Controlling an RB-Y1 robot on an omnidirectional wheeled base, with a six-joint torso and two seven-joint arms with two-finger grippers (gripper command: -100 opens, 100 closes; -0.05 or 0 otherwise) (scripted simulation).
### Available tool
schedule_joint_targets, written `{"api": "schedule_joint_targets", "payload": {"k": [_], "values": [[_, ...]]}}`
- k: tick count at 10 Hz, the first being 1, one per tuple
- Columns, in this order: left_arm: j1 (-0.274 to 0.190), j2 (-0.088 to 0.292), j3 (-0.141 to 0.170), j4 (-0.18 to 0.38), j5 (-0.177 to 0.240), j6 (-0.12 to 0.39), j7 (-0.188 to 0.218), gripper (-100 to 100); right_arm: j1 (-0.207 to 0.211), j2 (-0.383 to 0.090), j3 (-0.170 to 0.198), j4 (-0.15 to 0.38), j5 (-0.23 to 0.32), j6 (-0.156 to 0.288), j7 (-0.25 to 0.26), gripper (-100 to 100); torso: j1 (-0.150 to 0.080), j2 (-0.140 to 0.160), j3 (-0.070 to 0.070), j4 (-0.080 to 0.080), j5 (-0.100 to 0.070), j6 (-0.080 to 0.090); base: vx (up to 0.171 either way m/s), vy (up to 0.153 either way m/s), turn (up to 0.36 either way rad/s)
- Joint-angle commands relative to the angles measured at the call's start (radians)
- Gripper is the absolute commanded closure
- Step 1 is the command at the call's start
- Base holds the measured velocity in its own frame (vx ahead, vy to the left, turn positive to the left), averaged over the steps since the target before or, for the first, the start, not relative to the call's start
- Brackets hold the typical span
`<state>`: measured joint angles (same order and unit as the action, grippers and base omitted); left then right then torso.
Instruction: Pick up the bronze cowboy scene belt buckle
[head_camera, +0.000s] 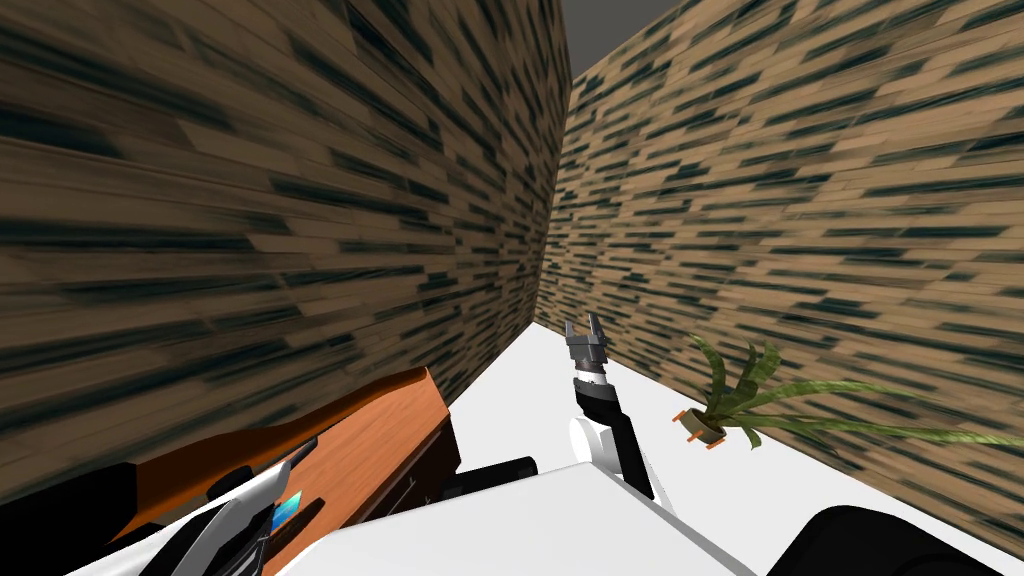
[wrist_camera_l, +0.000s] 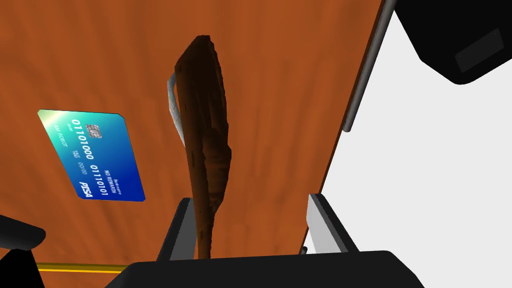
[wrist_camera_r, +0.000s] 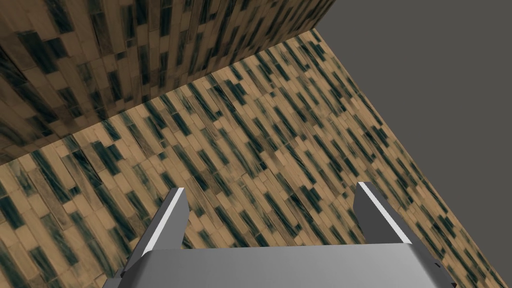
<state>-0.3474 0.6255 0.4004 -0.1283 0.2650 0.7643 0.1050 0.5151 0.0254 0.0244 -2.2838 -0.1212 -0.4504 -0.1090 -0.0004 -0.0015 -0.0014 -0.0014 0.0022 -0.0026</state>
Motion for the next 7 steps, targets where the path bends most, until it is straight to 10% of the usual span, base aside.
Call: {"api": "schedule_joint_targets", "payload": {"k": [1,4,5,6,7], "values": [[0.0,0.0,0.0,0.0,0.0,0.0,0.0,100,0.0,0.0,0.0,0.0,0.0,0.0,0.0,0,0.0,0.0,0.0,0.0,0.0,0.0,0.0,0.0,0.0],[0.0,0.001,-0.001,0.0,-0.001,0.002,-0.001,100,0.0,0.0,0.0,0.0,0.0,0.0,0.0,0,0.003,-0.001,0.0,0.0,0.003,0.0,0.0,0.0,0.0],[0.0,0.001,-0.001,0.001,-0.001,0.002,-0.001,0,0.0,0.0,0.0,0.0,0.0,0.0,0.0,0,0.003,-0.001,0.0,0.0,0.003,0.0,0.0,0.0,0.0],[-0.005,-0.001,0.003,0.018,-0.003,-0.009,-0.005,100,0.0,0.0,0.0,0.0,0.0,0.0,0.0,0,0.003,-0.001,0.0,0.0,0.003,0.0,0.01,0.019,-0.002],[-0.006,0.013,-0.031,0.014,0.036,0.008,0.01,100,0.0,0.0,0.0,0.0,0.0,0.0,0.0,0,0.004,-0.001,-0.001,0.0,0.004,0.0,-0.031,0.029,-0.097]]}}
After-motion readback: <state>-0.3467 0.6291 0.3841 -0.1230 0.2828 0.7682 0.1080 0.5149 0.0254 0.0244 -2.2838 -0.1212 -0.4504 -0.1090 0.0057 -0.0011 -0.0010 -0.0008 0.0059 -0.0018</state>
